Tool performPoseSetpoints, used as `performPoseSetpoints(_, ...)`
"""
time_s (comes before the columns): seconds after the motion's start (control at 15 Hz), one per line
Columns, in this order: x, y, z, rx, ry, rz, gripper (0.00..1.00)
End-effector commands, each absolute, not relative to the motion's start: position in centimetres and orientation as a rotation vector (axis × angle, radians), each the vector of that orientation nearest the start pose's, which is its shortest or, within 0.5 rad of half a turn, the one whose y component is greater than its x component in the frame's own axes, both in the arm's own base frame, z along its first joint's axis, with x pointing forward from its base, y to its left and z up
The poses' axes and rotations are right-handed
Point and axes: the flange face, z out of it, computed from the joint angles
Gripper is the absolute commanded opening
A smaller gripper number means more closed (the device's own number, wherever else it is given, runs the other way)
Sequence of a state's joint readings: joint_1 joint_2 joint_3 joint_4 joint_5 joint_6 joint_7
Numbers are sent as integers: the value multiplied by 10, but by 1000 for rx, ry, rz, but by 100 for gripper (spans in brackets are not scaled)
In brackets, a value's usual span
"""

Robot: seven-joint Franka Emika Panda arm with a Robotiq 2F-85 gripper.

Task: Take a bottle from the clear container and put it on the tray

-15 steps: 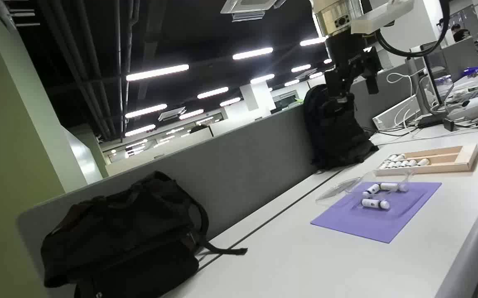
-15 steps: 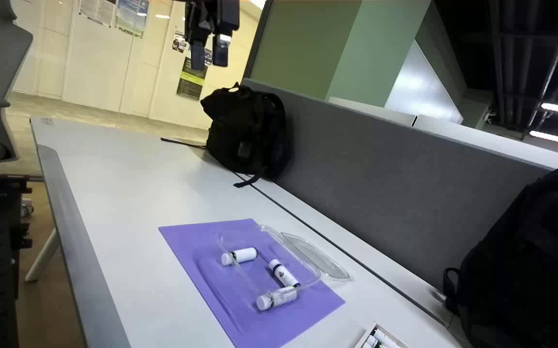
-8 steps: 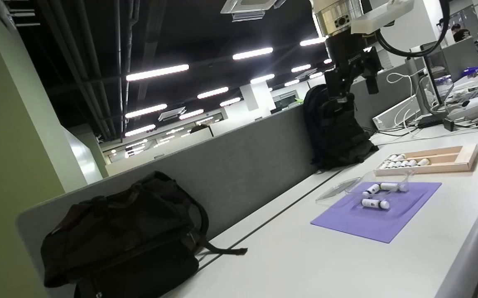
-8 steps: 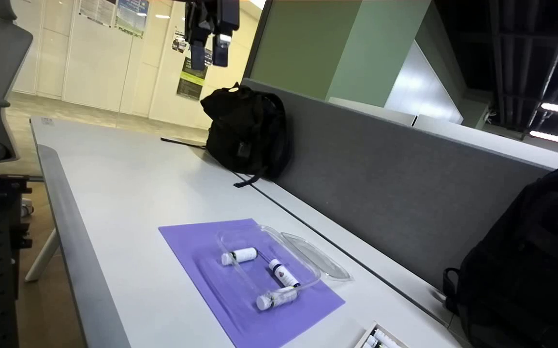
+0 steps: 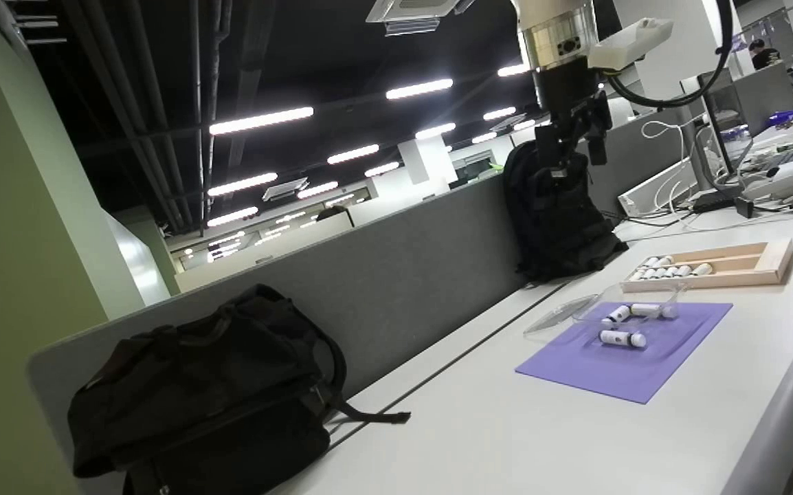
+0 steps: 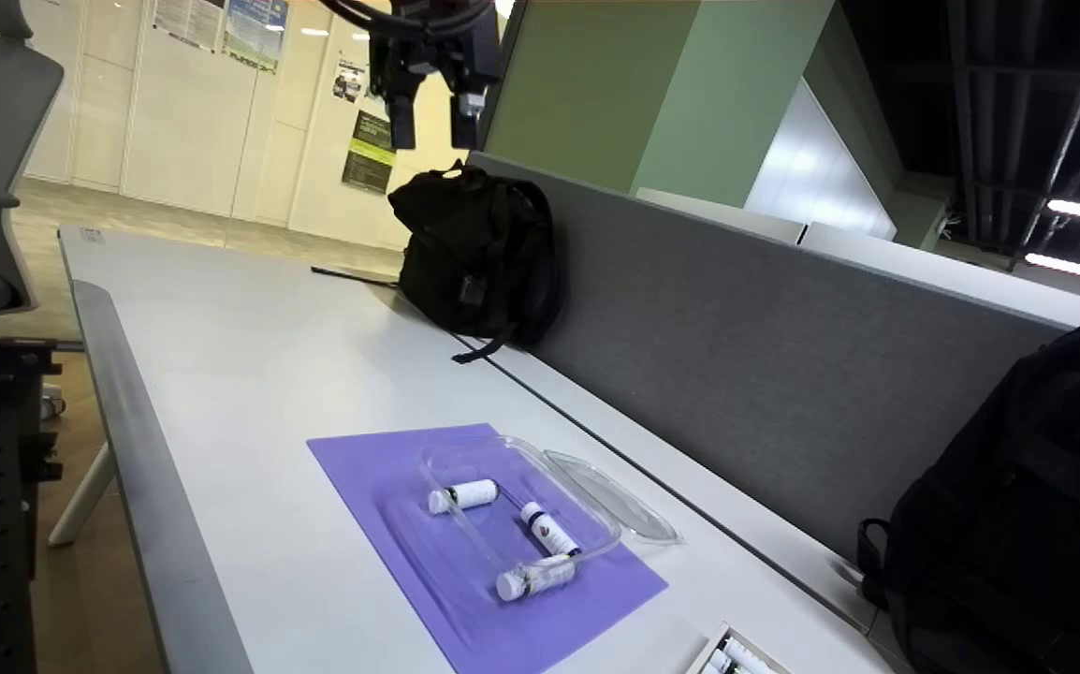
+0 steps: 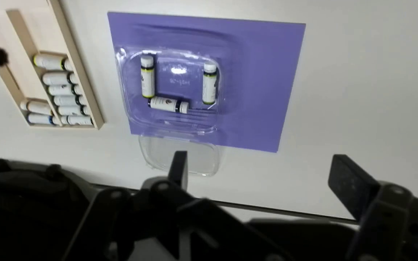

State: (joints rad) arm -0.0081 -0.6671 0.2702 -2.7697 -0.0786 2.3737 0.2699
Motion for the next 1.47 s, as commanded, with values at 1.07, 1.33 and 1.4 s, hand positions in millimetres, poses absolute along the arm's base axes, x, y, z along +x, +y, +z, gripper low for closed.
performPoseSetpoints(1.07,443,-1,370,-3138,-471,-189,100)
performPoseSetpoints(1.33,447,-10,353,-3141,-422,-184,100)
performPoseSetpoints(1.4,449,-15,343,-3151,-402,-182,100)
